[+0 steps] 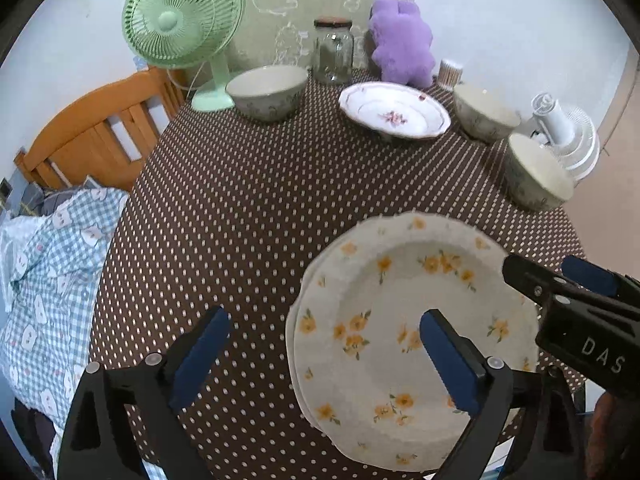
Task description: Organize plates and bowls
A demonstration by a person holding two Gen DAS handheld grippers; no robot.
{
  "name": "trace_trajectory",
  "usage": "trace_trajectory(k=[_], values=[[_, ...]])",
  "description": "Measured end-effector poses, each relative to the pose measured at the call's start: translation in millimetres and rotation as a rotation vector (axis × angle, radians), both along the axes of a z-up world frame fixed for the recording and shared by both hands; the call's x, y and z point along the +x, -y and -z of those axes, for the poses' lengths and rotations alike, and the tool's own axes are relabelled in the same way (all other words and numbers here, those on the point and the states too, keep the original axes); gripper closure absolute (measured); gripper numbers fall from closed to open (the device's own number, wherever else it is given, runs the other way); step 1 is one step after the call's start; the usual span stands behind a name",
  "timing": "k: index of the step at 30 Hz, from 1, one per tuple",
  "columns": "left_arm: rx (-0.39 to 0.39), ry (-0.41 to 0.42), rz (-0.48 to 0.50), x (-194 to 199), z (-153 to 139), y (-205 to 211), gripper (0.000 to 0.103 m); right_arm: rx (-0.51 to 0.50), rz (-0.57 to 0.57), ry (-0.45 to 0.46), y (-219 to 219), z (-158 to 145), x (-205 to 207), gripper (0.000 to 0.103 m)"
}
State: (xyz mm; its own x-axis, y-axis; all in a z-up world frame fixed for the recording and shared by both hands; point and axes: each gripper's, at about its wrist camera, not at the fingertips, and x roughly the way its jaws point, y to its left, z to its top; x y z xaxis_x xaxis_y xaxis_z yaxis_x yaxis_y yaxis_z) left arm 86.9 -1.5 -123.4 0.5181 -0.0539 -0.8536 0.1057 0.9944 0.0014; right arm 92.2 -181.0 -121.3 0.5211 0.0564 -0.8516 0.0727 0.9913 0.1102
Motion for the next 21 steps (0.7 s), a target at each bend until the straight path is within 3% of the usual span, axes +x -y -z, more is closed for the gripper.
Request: trace_trajectory(k=[9, 21], values=[[-0.072, 0.065, 0.066, 23.0, -40.1, -10.3, 0.004, -0.025, 0.072, 0.091, -17.6, -42.6, 7.6, 0.021], [-0.051, 0.110, 0.049, 57.0, -62.1, -5.4, 0.004, -0.045, 0.082, 0.138, -19.0, -71.2, 39.0, 0.021]])
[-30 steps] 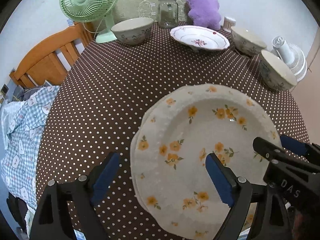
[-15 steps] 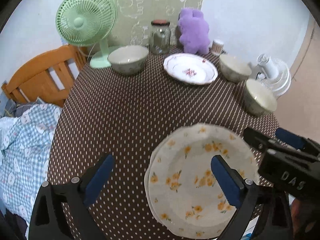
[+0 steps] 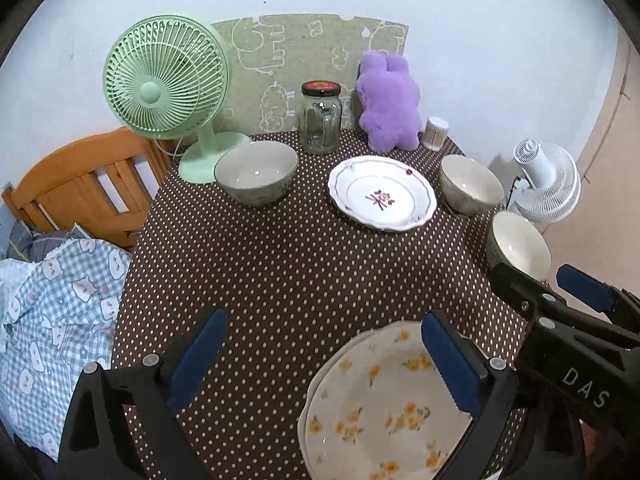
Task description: Organize plates and bowls
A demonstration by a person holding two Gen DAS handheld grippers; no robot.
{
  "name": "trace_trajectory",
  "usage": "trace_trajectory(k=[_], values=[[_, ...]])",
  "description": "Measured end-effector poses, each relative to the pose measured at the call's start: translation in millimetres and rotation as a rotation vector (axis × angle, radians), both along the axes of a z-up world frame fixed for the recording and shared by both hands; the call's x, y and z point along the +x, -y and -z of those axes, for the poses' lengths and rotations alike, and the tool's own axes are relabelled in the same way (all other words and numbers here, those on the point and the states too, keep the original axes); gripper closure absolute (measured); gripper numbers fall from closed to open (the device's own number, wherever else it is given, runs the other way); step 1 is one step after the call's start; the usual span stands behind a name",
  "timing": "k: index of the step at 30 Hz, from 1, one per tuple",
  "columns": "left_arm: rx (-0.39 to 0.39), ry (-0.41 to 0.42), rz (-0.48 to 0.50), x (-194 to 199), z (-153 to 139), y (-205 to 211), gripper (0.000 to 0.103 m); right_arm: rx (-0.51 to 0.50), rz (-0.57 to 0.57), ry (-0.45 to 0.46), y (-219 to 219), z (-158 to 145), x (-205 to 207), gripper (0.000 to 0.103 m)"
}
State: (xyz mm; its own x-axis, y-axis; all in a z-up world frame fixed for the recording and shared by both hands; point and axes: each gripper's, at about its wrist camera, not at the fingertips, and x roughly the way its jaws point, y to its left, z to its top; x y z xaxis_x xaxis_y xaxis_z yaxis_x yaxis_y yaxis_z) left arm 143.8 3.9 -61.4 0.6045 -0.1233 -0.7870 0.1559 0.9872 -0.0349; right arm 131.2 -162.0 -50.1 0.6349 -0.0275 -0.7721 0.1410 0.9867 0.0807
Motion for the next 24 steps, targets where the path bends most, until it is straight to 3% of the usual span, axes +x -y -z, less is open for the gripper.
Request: trace_trajectory(k=[13, 24], values=[[-0.015, 0.004, -0.085, 53.5, 3.7, 35.9, 0.011, 0.012, -0.059, -0.028, 35.2, 1.9, 69.7, 0.021], [-0.018, -0.034, -0.172, 111.5, 31.3, 50.3, 0.013, 0.031, -0.149, -0.038, 47.5, 26.6, 134.2, 0.021]])
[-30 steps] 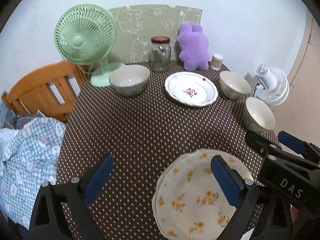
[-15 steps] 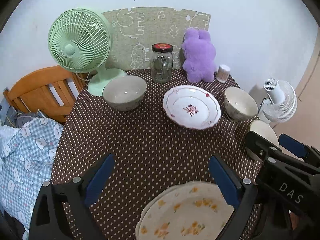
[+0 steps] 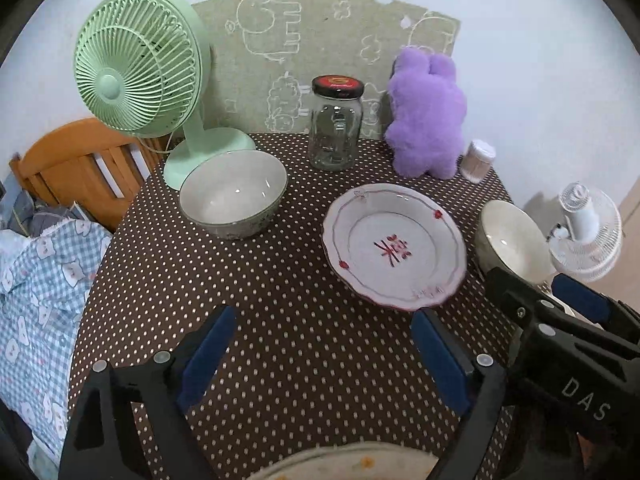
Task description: Organize plates and bowls
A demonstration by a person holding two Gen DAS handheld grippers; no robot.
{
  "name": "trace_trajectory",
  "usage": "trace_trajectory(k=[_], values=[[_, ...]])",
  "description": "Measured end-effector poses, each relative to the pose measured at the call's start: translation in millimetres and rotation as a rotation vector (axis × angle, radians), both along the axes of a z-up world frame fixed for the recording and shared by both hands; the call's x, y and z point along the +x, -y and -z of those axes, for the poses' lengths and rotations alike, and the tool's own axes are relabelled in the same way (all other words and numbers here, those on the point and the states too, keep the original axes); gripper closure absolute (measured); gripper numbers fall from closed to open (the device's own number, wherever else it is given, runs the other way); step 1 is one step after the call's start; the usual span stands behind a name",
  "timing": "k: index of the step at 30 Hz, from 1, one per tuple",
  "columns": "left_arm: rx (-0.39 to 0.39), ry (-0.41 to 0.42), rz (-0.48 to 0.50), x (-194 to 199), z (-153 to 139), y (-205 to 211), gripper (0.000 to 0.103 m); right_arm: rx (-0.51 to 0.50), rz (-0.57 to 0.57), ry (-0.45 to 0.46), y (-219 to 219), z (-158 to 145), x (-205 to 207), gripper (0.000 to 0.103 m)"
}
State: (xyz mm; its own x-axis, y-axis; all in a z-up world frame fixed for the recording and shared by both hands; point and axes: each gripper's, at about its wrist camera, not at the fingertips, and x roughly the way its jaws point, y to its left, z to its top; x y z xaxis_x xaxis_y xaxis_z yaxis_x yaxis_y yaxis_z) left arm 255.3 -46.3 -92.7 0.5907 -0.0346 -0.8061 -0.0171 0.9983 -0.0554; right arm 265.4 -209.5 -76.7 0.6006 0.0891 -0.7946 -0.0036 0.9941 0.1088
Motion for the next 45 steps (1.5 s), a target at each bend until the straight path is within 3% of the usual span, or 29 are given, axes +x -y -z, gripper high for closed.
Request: trace_trajectory(k=[11, 22, 30, 33, 40, 45], values=[[0.037, -0.007, -0.048, 63.9, 27.4, 9.8, 0.020, -0.003, -0.024, -0.003, -4.9, 28.8, 71.8, 0.021], [0.054, -0.037, -0.054, 103.0, 59.4, 14.6, 0.025, 0.037, 0.032, -0.076, 0.3, 61.7, 114.2, 0.021], [0.063, -0.069, -0.059, 112.8, 72.1, 16.2, 0.027, 0.003, 0.031, -0.101, -7.3, 71.5, 124.0, 0.027], [0.080, -0.074, -0.041, 110.6, 73.7, 18.5, 0.028, 0.035, 0.056, -0.131, -7.8, 73.9, 120.0, 0.029], [0.095, -0.074, 0.016, 101.9, 81.5, 26.4, 0.028, -0.054, 0.130, -0.140, -4.3, 82.4, 109.2, 0.029], [0.111, -0.075, 0.036, 105.6, 87.4, 29.8, 0.031, -0.025, 0.192, -0.171, 8.7, 93.2, 106.6, 0.030]])
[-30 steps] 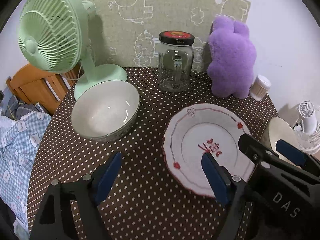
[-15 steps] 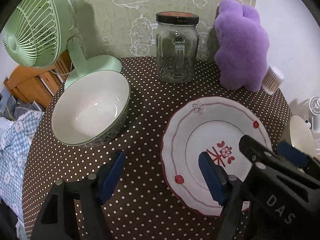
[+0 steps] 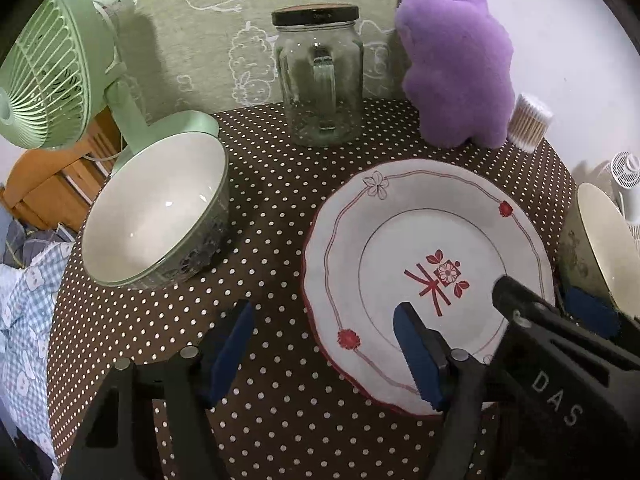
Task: Organize plates and bowls
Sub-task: 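Close the right gripper on the rim of the red-rimmed plate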
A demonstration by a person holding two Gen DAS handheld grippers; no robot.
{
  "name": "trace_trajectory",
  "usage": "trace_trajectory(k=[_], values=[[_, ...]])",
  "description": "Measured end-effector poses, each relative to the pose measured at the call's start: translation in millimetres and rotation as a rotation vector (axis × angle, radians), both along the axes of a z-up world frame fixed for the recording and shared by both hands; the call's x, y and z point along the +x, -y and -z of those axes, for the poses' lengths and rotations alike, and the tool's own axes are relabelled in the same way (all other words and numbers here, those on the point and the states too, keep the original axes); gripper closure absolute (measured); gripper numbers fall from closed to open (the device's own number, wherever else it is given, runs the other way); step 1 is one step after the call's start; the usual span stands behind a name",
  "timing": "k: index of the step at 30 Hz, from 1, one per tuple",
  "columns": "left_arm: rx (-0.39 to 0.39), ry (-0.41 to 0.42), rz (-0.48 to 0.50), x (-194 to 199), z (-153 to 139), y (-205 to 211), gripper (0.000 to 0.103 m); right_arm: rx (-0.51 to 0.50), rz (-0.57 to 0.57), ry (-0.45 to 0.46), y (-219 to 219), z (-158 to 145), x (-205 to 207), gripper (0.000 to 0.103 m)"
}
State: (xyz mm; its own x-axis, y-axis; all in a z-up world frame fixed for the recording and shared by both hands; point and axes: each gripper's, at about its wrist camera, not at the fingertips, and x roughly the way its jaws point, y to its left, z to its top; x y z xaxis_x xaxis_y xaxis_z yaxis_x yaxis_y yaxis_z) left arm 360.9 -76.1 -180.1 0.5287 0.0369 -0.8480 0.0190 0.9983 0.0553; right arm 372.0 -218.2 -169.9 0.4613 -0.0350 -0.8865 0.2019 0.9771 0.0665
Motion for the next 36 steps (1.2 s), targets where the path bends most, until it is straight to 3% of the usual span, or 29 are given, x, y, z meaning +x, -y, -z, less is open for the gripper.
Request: trace_trajectory(k=[5, 11, 13, 16, 18, 20, 25, 36], values=[[0.012, -0.010, 0.021, 7.0, 10.9, 3.2, 0.037, 0.001, 0.035, -0.010, 5.3, 8.2, 0.4, 0.031], [0.030, 0.004, 0.051, 15.0, 18.9, 6.8, 0.044, 0.037, 0.038, -0.018, 5.2, 18.8, 11.0, 0.040], [0.032, 0.009, 0.080, 16.8, 19.0, 12.7, 0.054, 0.065, 0.030, -0.020, 5.1, 21.2, 14.6, 0.046], [0.030, 0.010, 0.081, 17.3, 19.5, 12.8, 0.058, 0.054, 0.029, -0.025, 1.9, 21.8, 16.9, 0.050], [0.014, 0.009, 0.064, 17.3, 18.7, 8.5, 0.063, 0.040, 0.033, -0.029, 2.4, 21.7, 16.2, 0.059], [-0.020, -0.002, 0.044, 16.8, 16.2, 1.2, 0.063, 0.034, 0.026, -0.033, 3.1, 21.5, 15.3, 0.061], [-0.010, -0.019, 0.033, 6.1, 16.5, -1.8, 0.063, 0.043, 0.000, -0.052, 0.5, 21.0, 5.8, 0.063], [-0.038, -0.103, 0.042, -49.5, 14.5, -17.2, 0.063, 0.082, -0.059, -0.108, -3.8, 22.4, -33.4, 0.063]])
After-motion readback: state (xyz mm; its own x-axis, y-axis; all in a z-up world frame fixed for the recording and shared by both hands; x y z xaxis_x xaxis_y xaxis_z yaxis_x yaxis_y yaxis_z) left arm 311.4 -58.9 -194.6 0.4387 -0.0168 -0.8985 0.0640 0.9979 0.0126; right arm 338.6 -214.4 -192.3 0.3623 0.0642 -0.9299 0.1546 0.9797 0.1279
